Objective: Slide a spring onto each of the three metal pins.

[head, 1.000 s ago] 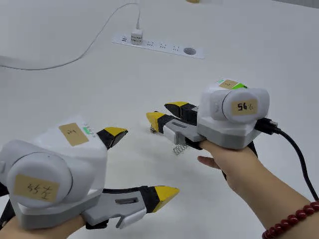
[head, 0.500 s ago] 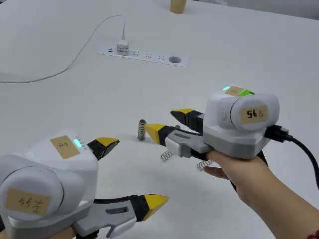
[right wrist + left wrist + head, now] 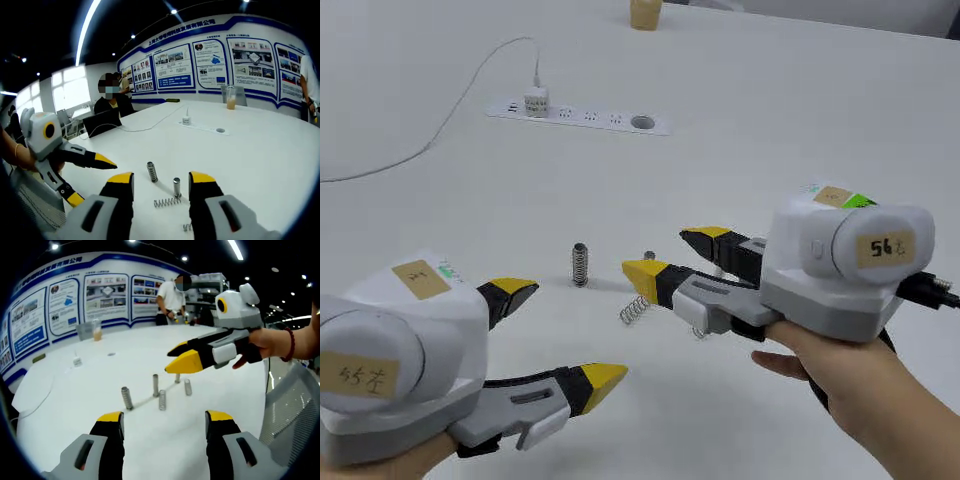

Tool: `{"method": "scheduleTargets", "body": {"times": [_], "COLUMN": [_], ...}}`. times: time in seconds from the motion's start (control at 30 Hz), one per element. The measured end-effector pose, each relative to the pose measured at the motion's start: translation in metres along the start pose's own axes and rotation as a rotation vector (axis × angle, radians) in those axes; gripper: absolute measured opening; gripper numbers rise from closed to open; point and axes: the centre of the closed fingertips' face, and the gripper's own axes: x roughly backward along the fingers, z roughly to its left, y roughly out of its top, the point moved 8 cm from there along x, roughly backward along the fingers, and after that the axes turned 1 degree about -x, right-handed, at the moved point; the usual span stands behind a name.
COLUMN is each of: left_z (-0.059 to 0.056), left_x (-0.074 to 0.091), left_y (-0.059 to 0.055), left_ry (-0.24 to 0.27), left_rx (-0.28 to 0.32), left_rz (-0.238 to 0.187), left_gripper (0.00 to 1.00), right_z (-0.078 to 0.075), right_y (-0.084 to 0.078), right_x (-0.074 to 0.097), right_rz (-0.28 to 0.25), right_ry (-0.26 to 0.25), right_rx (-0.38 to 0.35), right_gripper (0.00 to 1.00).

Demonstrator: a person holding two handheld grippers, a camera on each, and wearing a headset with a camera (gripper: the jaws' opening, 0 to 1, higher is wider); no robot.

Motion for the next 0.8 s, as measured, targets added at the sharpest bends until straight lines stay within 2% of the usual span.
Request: {"method": "scheduleTargets", "body": {"times": [0.3,0.8], "left_z": [0.005,0.005], "left_x": [-0.014,-0.043], "left_y": [0.0,-0.001], "left_ry": [0.017,-0.011], "left_rx": [0.009,-0.019], "left_rz": [0.027,0.055], "left_gripper": [0.57,0.43], "right_z": [-0.007,-0.016], "right_y": [-0.006,-0.022], "right_x": [0.019,0.053], "right_rz": [-0.009,-0.001], "right_ry": [-0.021,-0.048], "right_rx": [0.004,0.01], "right_gripper": [0.46,0.47]}}
